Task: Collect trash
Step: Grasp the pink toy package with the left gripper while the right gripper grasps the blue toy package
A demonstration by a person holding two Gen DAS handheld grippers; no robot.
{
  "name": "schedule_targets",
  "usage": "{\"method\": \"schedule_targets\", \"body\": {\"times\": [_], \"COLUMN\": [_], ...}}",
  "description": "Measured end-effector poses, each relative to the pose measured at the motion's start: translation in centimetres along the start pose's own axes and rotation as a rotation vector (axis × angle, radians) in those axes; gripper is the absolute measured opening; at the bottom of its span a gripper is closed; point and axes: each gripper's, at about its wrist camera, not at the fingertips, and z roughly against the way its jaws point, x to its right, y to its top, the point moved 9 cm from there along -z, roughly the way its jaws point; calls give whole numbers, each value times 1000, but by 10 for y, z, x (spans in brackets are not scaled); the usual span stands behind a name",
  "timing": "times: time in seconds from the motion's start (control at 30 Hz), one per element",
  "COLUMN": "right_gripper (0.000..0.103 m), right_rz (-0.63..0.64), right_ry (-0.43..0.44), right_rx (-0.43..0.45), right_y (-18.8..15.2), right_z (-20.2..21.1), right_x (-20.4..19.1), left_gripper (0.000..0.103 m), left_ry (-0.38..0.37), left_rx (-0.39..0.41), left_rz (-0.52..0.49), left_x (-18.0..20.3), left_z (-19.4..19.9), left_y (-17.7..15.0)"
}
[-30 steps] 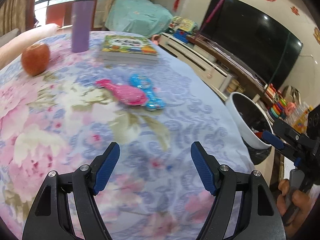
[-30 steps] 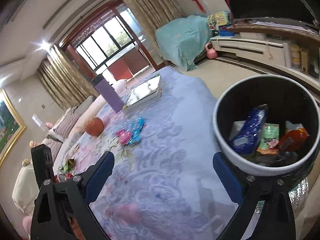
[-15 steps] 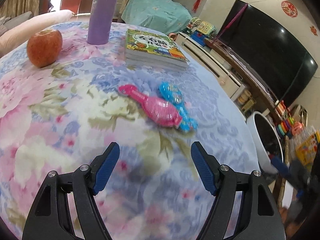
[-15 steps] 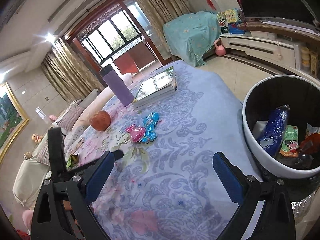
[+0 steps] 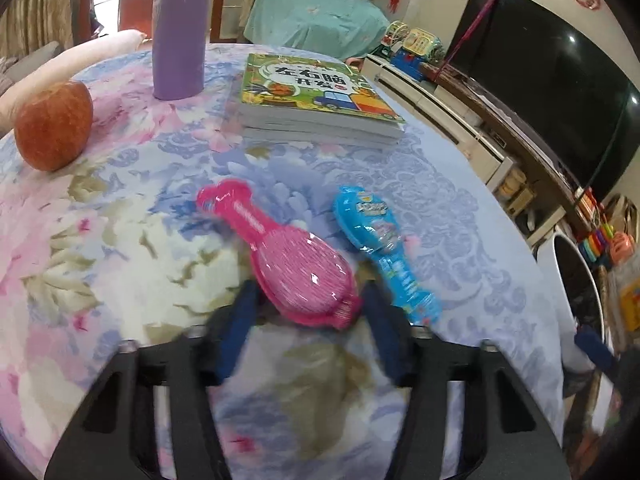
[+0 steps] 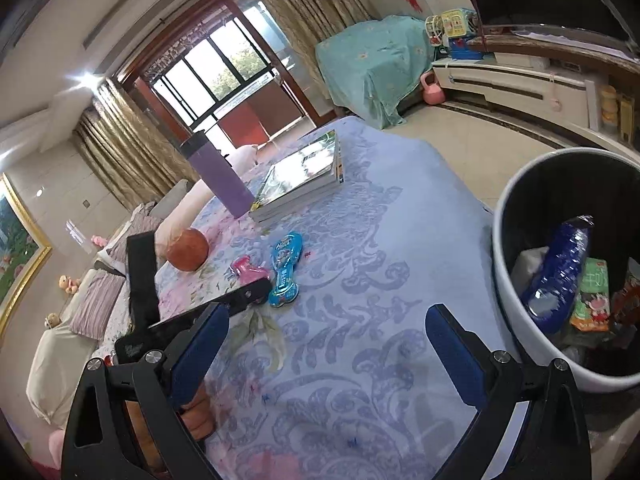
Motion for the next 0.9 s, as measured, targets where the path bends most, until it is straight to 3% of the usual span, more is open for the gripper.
{"method": "schedule_targets", "body": {"times": [0.2,0.37,0.6,0.67,0.77,0.9], "right_gripper": [100,96,78,78,76,54], "right_rz": [97,194,322,337,338,297], "right_ry": [2,-28,-171,-202,-223,-230], "right_rx": [-33,-112,-172,-179,-190,-168], "right_y": [-2,-11,-12,-11,-12,-13], "right_z": [-32,-77,-128,-139,-148,-139], "right_x": [-26,-46,-56,-57,-55,-48], "left_gripper": [39,39,40,58,73,74], "left_ry": [-60,-94,-106,-83,-41,-4], "left_rx": [-9,-39,-13,2,35,31], "left_rz": [-53,-113,-66,-46,-7,50], "left_x": [-27,-50,-77,-80,-85,-90], "left_z": [35,65,81,82,83,72], "left_y": [-19,-53,-73,-71,-66,-59]}}
